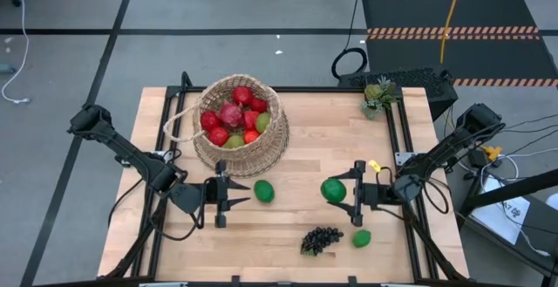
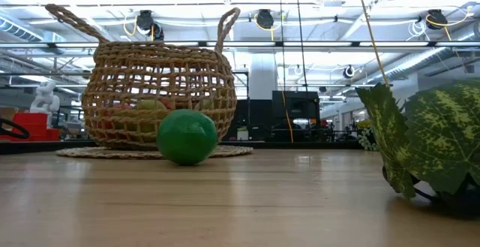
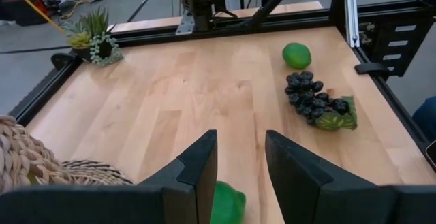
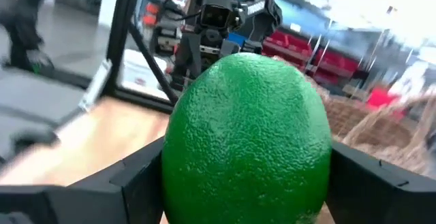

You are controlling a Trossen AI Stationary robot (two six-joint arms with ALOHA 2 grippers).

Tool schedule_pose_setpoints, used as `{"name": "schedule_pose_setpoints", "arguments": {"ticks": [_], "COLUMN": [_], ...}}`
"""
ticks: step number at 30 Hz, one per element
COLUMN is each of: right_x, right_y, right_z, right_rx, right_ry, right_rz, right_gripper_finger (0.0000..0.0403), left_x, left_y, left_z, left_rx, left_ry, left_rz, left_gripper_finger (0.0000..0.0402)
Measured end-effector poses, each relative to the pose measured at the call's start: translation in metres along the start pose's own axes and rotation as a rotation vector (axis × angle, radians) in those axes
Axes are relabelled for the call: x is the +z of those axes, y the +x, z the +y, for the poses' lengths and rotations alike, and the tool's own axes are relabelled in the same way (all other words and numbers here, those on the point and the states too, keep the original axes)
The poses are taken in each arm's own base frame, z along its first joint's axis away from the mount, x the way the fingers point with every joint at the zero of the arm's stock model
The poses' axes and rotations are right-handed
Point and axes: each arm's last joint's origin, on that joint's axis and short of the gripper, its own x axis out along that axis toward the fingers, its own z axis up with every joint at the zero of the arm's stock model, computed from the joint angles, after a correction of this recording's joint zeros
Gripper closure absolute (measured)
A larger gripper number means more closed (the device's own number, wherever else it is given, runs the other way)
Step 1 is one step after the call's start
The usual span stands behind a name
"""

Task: Build produce basket
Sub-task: Put the lime into the basket

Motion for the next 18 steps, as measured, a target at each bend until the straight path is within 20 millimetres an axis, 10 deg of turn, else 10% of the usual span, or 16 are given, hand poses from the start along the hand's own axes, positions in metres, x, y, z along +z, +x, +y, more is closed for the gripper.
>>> {"name": "schedule_pose_setpoints", "arguments": {"ticks": [18], "right_x": [0.0002], "right_y": [0.0012], "right_z": [-0.0019], "right_rx": [-0.014], "right_ry": [-0.788], "right_rz": [0.003], "right_gripper_finger": [0.0096], "left_x": [0.0000], "left_y": [-0.0001], "left_z": [-0.0001], "left_rx": [-0.002], "left_ry": [-0.023], "left_rz": [0.000], "left_gripper_finger": [0.0275]}}
